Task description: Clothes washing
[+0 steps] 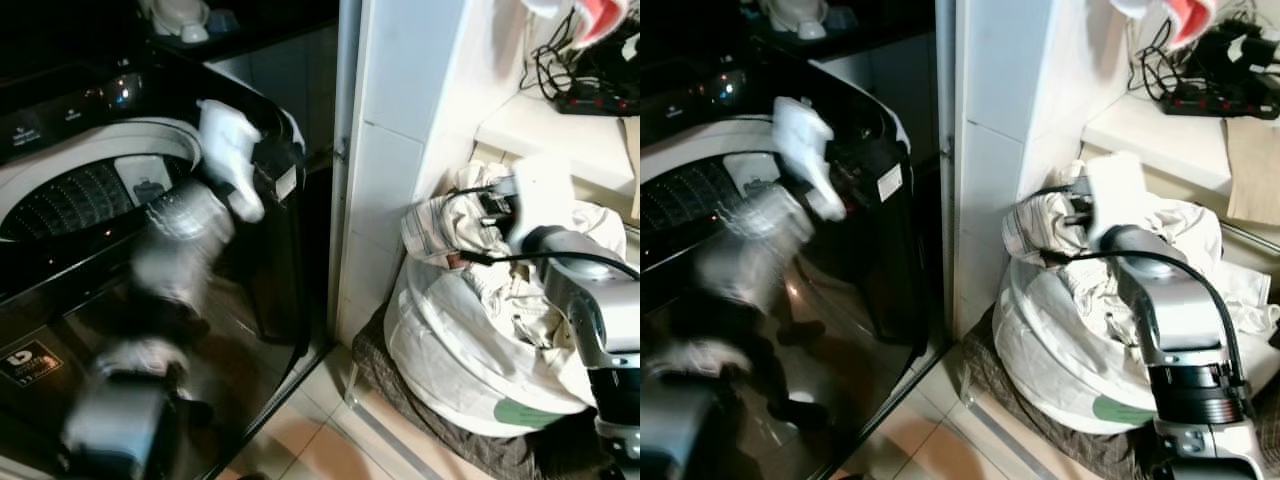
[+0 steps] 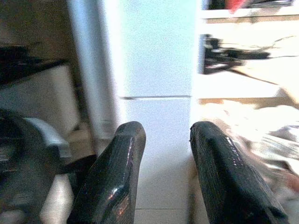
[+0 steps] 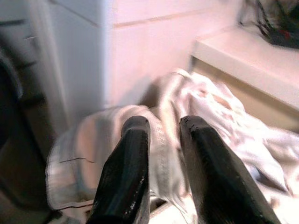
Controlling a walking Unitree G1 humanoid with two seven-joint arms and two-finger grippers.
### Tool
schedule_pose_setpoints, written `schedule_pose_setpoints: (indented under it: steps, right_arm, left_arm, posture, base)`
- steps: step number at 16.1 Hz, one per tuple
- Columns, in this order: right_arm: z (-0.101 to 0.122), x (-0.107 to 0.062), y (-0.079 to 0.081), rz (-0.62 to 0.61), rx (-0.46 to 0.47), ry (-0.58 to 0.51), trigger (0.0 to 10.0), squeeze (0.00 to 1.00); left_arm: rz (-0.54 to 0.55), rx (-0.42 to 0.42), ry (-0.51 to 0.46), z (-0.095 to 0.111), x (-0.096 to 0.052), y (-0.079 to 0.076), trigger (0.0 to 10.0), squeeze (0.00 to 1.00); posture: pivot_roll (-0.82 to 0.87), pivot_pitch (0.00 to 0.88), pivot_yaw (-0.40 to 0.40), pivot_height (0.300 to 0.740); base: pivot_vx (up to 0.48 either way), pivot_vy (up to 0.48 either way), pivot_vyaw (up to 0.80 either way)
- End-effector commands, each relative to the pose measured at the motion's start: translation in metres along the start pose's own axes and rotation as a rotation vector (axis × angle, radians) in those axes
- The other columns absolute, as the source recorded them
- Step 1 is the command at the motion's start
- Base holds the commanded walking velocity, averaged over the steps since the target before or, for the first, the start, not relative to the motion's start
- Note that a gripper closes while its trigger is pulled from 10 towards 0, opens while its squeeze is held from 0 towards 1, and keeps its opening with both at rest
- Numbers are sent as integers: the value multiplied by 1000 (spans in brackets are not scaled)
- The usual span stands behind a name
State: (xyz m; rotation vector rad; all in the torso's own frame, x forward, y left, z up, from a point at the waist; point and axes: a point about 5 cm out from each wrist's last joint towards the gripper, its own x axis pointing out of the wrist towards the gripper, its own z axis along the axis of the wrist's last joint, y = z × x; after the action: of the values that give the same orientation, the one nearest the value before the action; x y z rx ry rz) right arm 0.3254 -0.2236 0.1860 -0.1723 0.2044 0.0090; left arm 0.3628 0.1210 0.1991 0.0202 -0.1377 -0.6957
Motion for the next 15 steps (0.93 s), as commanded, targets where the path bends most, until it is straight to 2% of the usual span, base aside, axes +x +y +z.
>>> schedule_pose_setpoints:
  steps: [1, 4, 6, 8, 11, 15]
  right_arm:
    - [-3, 4, -14, -87, 56, -11, 10000, 1000]
    - [-20, 17, -31, -216, 101, 10, 10000, 1000]
    - [-27, 26, -38, -237, 163, 17, 10000, 1000]
    - [-32, 35, -45, -252, 196, 22, 10000, 1000]
    - [-23, 48, -47, -196, 222, -20, 10000, 1000]
    - [-13, 58, -44, -87, 174, -15, 10000, 1000]
  left_arm:
    - [-47, 43, -30, 7, 1, -11, 10000, 0]
    - [-55, 80, 9, -3, -4, -27, 10000, 0]
    - [-64, 91, 21, -3, -9, -30, 10000, 0]
    - [-138, 98, 44, -5, -15, -37, 10000, 0]
    - [-199, 93, 67, -4, -26, -46, 10000, 0]
    - [-211, 106, 93, -1, -36, -48, 10000, 0]
  posture:
    - [-81, 0, 49, 740]
    - [-78, 0, 41, 740]
    - [-73, 0, 40, 740]
    - [-54, 0, 40, 740]
    - [-22, 0, 49, 740]
    - [27, 0, 50, 740]
  base:
    - [0, 0, 0]
    - [0, 0, 0]
    - [0, 0, 0]
    - [0, 0, 0]
    - [0, 0, 0]
    - [0, 0, 0]
